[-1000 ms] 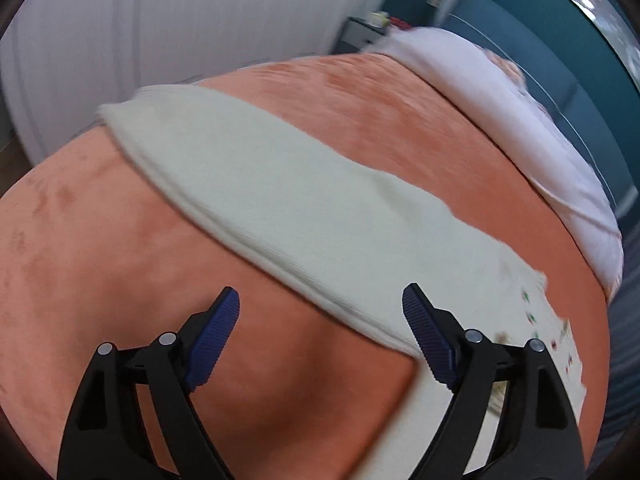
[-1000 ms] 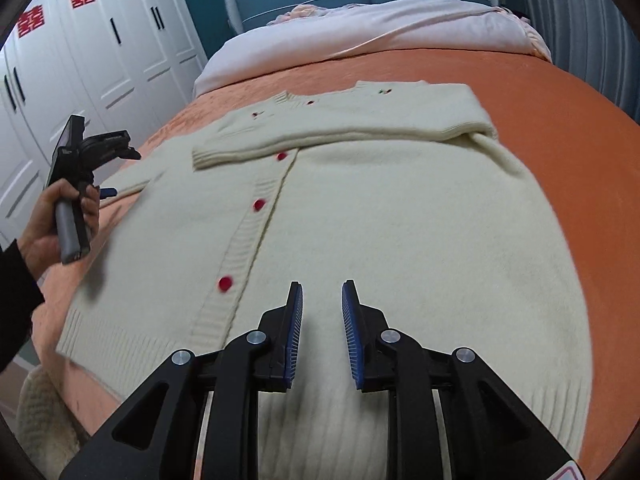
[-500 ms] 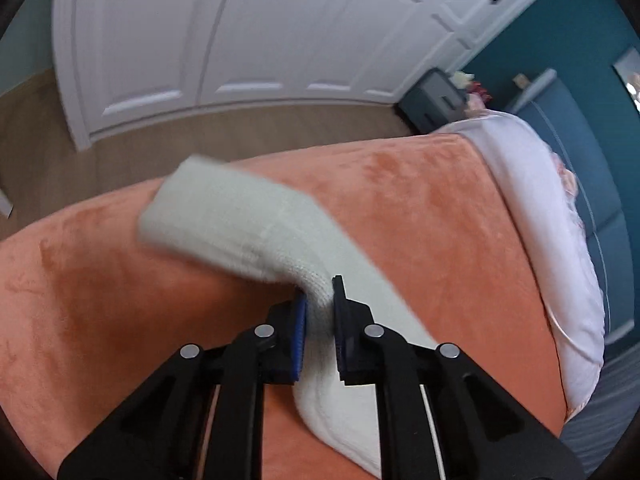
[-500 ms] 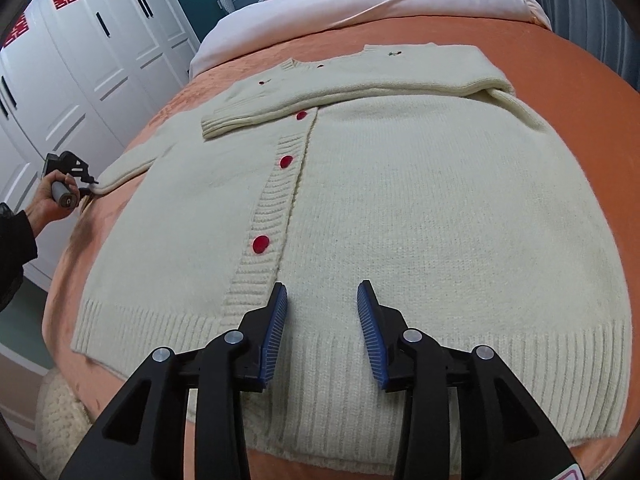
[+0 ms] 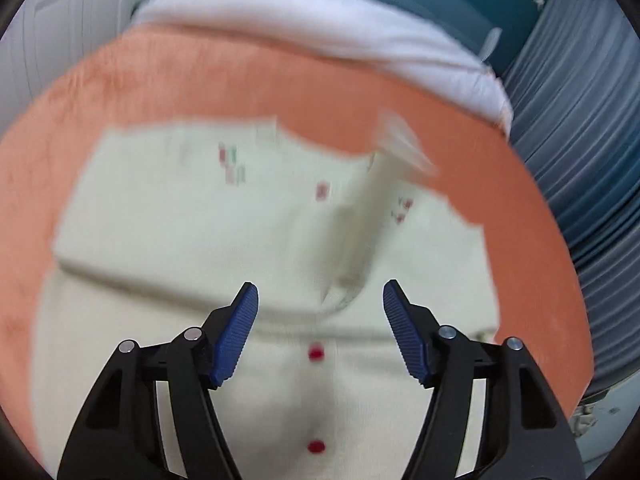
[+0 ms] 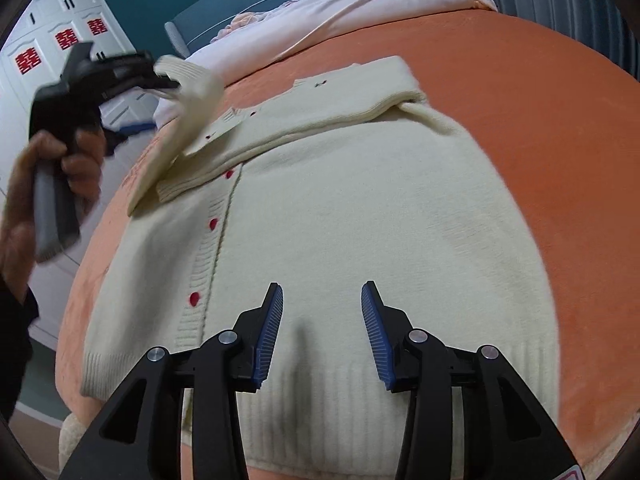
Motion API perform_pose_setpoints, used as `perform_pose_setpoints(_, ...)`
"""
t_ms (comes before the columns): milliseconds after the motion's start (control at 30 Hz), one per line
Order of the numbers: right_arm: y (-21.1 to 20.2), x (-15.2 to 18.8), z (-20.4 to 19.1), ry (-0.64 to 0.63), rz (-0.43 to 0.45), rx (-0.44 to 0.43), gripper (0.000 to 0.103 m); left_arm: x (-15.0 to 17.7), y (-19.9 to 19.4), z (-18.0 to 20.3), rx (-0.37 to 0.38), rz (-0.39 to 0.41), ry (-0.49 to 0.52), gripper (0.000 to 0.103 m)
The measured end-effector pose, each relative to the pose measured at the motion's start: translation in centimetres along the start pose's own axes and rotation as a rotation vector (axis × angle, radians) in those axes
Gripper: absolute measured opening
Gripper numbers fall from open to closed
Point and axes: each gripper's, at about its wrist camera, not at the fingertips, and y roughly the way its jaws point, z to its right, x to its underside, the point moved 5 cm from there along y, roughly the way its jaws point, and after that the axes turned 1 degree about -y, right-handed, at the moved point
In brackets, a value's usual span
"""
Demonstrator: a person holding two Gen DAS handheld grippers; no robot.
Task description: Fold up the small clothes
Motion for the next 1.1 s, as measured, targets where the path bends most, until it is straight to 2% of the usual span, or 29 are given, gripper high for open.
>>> perform_pose_setpoints(67, -0.4, -0.9, 0.9, 0.001, 0.017, 0.005, 0.043, 1.6, 0.6, -2.5, 0.047, -0.039, -0.162, 0.063)
perform_pose_setpoints(100, -0.6, -1.6, 1.2, -0.009, 0.030, 0.007, 0.044, 2.0, 0.3, -3.9, 0.072, -0.034, -0.250, 0.063)
perform_pose_setpoints(167, -0.2, -3.2, 1.1, -0.035, 0.047, -0.006, 0.047, 2.2, -0.6, -7.0, 0.072, 0.003, -0.378, 0.064)
perform_pose_setpoints(233, 1.2, -4.8, 0.3, -0.055, 0.042, -0.037, 0.052, 1.1, -1.4, -10.2, 0.028, 0.047, -0.453, 0.064)
perform_pose_setpoints(367, 4.7, -9.3, -1.8, -0.056, 0.044, -0.076, 0.052, -1.6, -2.2, -16.1, -0.034, 0.106, -0.554, 0.065)
perform_pose_setpoints(467, 7.9, -12.9, -2.6, -0.043, 0.058, -0.064, 0.052, -2.2, -1.6, -19.0, -0.016, 0.105, -0.644, 0.063)
perform_pose_setpoints(533, 10.7, -14.7, -2.6, -0.020, 0.046, -0.040, 0.052, -1.9, -0.7, -20.6, 0.012, 0.087, -0.694, 0.052)
perform_pose_setpoints(567, 12.2, -15.3, -2.5, -0.001, 0.024, -0.037, 0.052, -1.7, -0.5, -20.9, 0.018, 0.087, -0.707, 0.048)
perform_pose_setpoints(667, 15.2, -15.4, -2.3, 0.054, -0.021, -0.015, 0.051, -1.6, -0.4, -21.2, 0.001, 0.104, -0.703, 0.021)
perform_pose_setpoints(700, 15.6, -15.5, -2.6, 0.055, -0.014, -0.018, 0.043, -1.5, -0.8, -21.6, 0.000, 0.128, -0.705, 0.012)
perform_pose_setpoints(733, 15.6, -15.9, -3.2, 0.036, -0.008, -0.031, 0.015, -1.8, -1.3, -21.7, -0.003, 0.146, -0.694, 0.010)
perform_pose_setpoints(767, 15.1, -16.6, -4.0, 0.010, 0.014, -0.048, 0.010, -2.0, -1.9, -21.7, -0.009, 0.167, -0.670, 0.009)
perform_pose_setpoints(867, 10.5, -19.2, -5.9, -0.056, 0.179, -0.097, 0.009, -2.5, -2.8, -20.7, -0.023, 0.217, -0.576, 0.009)
perform_pose_setpoints(933, 8.1, -20.2, -6.3, -0.105, 0.276, -0.094, 0.008, -2.3, -2.0, -20.6, -0.048, 0.208, -0.539, 0.010)
perform_pose_setpoints(967, 8.8, -20.1, -5.6, -0.117, 0.263, -0.068, 0.008, -2.0, -1.0, -20.8, -0.053, 0.181, -0.542, 0.010)
perform_pose_setpoints(1000, 10.8, -20.0, -4.6, -0.116, 0.200, -0.031, 0.008, -1.4, -0.1, -21.1, -0.061, 0.155, -0.555, 0.010)
perform_pose_setpoints(1067, 16.8, -17.9, -1.5, -0.068, -0.025, 0.035, 0.008, -0.9, -0.1, -21.1, -0.057, 0.184, -0.548, 0.011)
perform_pose_setpoints(1100, 17.2, -17.3, -0.7, -0.040, -0.030, 0.014, 0.007, -0.9, -0.2, -20.9, -0.069, 0.187, -0.532, 0.011)
